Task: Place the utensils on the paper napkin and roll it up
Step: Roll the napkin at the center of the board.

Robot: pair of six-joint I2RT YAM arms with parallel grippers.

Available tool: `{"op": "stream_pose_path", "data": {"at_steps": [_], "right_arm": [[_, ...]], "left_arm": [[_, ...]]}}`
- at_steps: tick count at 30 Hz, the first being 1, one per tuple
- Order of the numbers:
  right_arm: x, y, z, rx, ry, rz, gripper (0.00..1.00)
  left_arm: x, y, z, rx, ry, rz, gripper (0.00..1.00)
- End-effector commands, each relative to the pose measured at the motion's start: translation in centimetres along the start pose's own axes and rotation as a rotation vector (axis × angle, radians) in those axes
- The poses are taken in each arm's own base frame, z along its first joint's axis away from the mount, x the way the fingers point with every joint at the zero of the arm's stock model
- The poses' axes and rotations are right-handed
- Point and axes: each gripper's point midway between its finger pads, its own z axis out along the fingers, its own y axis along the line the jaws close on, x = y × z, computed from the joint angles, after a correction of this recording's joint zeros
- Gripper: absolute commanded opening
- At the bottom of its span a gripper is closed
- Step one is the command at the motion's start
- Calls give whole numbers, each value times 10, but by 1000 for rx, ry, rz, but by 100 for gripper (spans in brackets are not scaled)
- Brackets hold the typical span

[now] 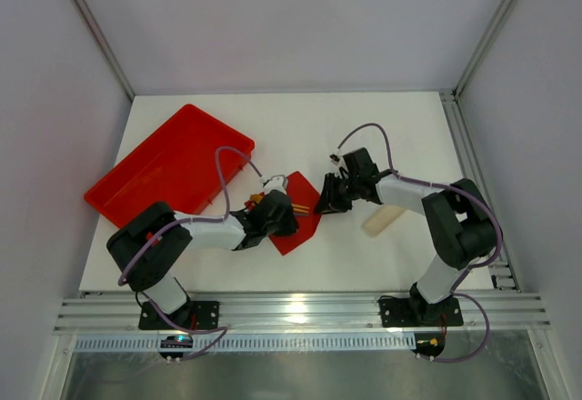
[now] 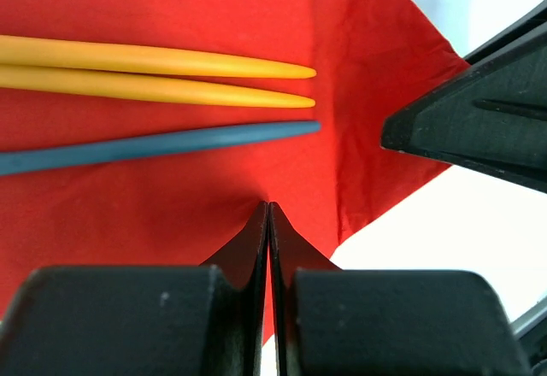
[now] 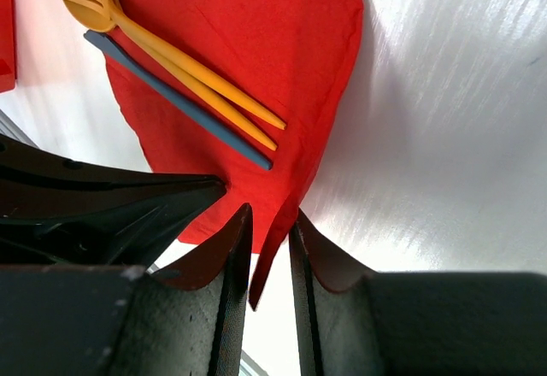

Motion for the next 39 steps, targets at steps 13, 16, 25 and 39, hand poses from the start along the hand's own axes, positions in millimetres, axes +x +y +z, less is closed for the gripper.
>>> {"op": "stream_pose_path", "data": {"at_steps": [13,16,25,39], "right_arm": [[-12,27,8,-46,-5,-71,28],[-11,26,12,-44,6,-63,29],[-12,31,19,-53,15,-69,32],[-11,39,18,-67,17,-94,46]], "left_arm": [[-4,5,-1,-21,-34,10,0],[-5,4,-1,-18,-35,11,0],[-5,3,-2,-10,-34,10,0],[-3,5,-2,-11,-33,7,0]]}}
